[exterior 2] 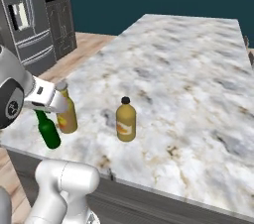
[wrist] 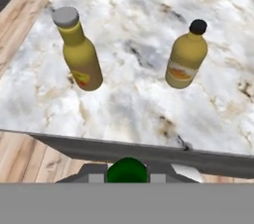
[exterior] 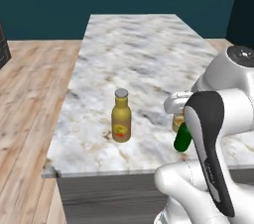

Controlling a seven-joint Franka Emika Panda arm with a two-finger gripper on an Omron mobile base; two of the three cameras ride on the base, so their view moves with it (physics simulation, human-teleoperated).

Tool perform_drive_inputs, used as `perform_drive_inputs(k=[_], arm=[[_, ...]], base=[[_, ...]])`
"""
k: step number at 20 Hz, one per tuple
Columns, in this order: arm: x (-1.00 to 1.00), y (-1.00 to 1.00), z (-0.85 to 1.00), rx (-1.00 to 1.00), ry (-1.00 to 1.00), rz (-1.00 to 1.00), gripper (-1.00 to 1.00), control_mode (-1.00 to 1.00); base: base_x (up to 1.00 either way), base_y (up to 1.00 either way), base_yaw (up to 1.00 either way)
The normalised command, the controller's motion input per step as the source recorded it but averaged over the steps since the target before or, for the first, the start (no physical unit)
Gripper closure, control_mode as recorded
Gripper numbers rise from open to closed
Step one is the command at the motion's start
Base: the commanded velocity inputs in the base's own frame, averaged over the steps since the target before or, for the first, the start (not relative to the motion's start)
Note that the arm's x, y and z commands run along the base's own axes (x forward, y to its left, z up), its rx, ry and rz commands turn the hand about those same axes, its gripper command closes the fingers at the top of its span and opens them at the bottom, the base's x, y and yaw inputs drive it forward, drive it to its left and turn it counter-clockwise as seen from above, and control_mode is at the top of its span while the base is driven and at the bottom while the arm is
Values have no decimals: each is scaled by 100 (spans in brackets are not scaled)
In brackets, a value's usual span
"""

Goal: Move the drinks to the dining counter.

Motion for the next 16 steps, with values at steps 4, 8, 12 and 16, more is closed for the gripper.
perform_drive_inputs(k=[4, 8, 12, 16], arm=[[53, -26, 0, 4, 17, 17, 100, -100], [35, -5, 0, 0, 7, 16, 100, -100], [20, 0, 0, -7, 0, 17, 100, -100], [4, 0, 0, -6, 0, 15, 100, -100]], base=[[0, 0, 0], [0, 0, 0], [0, 0, 0], [0, 0, 0]])
